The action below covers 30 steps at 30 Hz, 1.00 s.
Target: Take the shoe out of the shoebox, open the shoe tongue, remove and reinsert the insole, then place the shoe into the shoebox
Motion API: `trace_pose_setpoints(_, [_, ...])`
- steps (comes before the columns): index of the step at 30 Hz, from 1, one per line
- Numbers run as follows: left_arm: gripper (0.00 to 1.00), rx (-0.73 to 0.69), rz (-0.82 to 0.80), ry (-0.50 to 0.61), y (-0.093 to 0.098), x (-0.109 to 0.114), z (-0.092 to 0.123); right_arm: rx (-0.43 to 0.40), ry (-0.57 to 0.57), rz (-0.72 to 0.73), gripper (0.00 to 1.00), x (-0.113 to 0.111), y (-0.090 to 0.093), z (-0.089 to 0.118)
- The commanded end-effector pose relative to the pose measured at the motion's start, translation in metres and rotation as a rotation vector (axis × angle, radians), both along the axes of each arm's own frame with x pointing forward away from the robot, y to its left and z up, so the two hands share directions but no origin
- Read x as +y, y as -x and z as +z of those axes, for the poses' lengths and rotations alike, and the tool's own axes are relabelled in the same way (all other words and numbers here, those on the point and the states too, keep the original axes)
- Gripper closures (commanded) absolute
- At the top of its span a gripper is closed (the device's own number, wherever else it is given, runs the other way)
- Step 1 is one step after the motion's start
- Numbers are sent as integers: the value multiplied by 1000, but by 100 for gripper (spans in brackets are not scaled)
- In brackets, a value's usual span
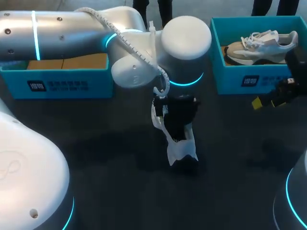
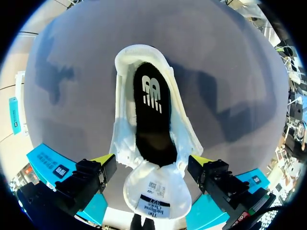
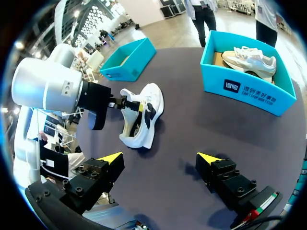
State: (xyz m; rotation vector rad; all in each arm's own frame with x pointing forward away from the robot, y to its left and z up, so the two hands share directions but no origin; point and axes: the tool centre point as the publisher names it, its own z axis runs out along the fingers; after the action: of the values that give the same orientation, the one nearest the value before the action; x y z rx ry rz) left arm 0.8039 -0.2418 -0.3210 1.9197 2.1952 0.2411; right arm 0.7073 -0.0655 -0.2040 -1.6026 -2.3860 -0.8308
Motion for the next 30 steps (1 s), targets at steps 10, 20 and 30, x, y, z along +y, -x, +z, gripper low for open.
trace_pose_setpoints(10, [0,-9,7,78,-23,17,46,0,1,-1,0,0,1,0])
trace_pose_setpoints(20, [2,-39,36,56,-57,22,48,0,1,-1,0,0,1,0])
trace_pose_setpoints(30, [39,-27,26,37,-77,16,33,0,1,-1,0,0,1,0])
